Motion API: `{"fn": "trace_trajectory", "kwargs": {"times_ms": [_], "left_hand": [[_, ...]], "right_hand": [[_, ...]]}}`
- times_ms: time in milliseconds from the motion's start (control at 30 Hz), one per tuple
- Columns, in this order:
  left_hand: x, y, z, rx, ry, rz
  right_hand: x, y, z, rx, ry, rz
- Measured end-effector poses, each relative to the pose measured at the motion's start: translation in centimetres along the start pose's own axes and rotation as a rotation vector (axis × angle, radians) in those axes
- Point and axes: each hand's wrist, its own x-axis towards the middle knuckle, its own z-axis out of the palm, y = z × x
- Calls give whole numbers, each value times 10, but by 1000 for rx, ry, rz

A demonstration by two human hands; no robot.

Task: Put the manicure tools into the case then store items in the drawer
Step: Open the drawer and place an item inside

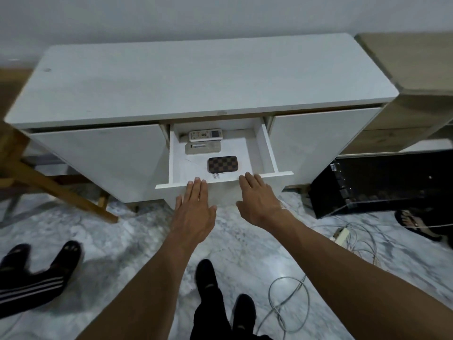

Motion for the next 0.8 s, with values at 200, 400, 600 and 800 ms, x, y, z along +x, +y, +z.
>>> {"fn": "trace_trajectory", "kwargs": {"times_ms": [200,400,600,800], "left_hand": [[-1,2,4,-1,-6,-21],[-2,1,10,7,7,-26],[15,-2,3,22,-8,-20],[53,-9,-12,10,-35,-27]], "right_hand": [[-8,3,6,1,-17,8],[-1,7,4,-47,-52,-4],[12,7,-5,-52,-88,-3],[49,4,-20,-34,-62,16]]}}
